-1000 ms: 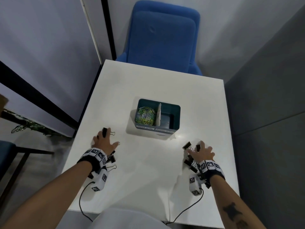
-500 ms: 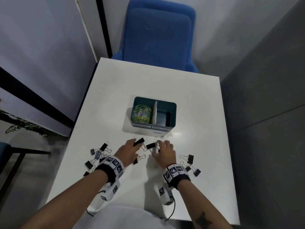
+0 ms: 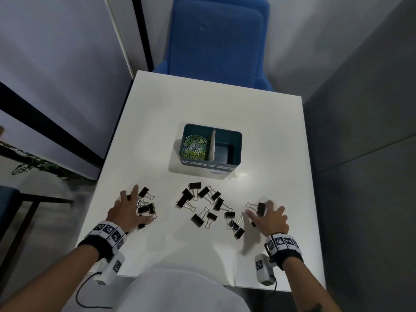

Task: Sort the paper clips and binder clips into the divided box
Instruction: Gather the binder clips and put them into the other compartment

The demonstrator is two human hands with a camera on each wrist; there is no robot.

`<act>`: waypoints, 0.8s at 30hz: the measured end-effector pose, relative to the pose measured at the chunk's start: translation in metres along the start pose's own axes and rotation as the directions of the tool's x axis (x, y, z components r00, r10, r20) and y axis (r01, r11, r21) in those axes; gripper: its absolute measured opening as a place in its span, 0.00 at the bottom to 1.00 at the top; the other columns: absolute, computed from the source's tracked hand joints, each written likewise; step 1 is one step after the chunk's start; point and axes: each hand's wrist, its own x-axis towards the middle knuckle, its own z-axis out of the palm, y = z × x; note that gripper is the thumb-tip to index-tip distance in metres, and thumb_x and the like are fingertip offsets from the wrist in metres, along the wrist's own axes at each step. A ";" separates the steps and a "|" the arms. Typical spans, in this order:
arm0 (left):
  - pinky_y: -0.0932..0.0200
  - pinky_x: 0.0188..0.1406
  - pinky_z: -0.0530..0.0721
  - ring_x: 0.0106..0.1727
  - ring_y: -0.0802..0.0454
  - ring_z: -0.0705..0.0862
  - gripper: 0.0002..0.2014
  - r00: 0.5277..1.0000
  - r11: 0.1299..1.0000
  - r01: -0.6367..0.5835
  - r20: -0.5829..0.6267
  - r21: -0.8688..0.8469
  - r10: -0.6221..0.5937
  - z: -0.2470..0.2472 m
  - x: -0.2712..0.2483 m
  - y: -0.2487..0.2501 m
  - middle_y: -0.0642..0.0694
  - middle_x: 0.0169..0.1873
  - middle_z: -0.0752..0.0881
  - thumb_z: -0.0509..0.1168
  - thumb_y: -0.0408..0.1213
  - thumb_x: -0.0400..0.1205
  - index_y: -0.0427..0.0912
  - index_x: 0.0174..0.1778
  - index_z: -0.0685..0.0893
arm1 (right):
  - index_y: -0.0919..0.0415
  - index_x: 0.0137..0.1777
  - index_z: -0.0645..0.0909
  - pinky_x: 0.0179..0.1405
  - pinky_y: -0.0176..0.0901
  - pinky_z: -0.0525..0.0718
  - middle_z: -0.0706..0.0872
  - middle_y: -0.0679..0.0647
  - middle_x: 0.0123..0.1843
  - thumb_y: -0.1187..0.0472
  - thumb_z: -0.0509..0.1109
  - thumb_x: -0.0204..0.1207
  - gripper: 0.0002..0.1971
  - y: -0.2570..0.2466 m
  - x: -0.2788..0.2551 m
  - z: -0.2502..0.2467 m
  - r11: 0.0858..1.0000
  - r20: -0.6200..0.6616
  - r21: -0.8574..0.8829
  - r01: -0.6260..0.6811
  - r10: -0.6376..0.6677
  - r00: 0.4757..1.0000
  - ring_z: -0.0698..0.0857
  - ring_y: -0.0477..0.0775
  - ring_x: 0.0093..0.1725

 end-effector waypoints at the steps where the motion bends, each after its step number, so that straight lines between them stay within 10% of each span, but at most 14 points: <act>1: 0.43 0.55 0.80 0.69 0.35 0.71 0.59 0.999 0.999 -0.049 0.006 -0.022 0.049 0.004 0.001 0.002 0.40 0.74 0.56 0.75 0.63 0.65 0.54 0.83 0.42 | 0.49 0.71 0.63 0.55 0.61 0.79 0.68 0.61 0.65 0.19 0.64 0.60 0.46 -0.004 -0.003 0.003 1.000 -0.003 0.008 0.018 -0.018 1.000 0.74 0.69 0.63; 15: 0.49 0.44 0.82 0.62 0.41 0.72 0.41 0.915 0.912 -0.403 0.063 0.080 0.399 0.032 -0.003 0.103 0.41 0.68 0.65 0.71 0.37 0.74 0.51 0.81 0.57 | 0.46 0.69 0.70 0.38 0.50 0.84 0.69 0.56 0.62 0.45 0.71 0.70 0.27 -0.098 -0.045 0.035 0.907 0.008 -0.018 0.421 -0.421 0.907 0.71 0.61 0.63; 20: 0.48 0.48 0.85 0.63 0.45 0.77 0.38 0.915 0.917 -0.398 -0.056 0.028 0.398 0.020 -0.011 0.092 0.43 0.74 0.64 0.71 0.45 0.77 0.50 0.81 0.58 | 0.43 0.74 0.66 0.39 0.50 0.83 0.71 0.55 0.66 0.42 0.71 0.70 0.33 -0.089 -0.050 0.025 0.879 -0.031 0.063 0.473 -0.472 0.881 0.71 0.59 0.65; 24: 0.38 0.58 0.80 0.73 0.39 0.67 0.46 0.978 0.992 -0.119 -0.165 0.053 0.126 -0.004 -0.003 0.046 0.38 0.76 0.62 0.73 0.59 0.71 0.48 0.81 0.58 | 0.43 0.79 0.58 0.45 0.52 0.83 0.68 0.54 0.69 0.35 0.79 0.59 0.50 -0.053 -0.045 0.013 0.906 0.055 0.040 0.422 -0.424 0.904 0.72 0.60 0.65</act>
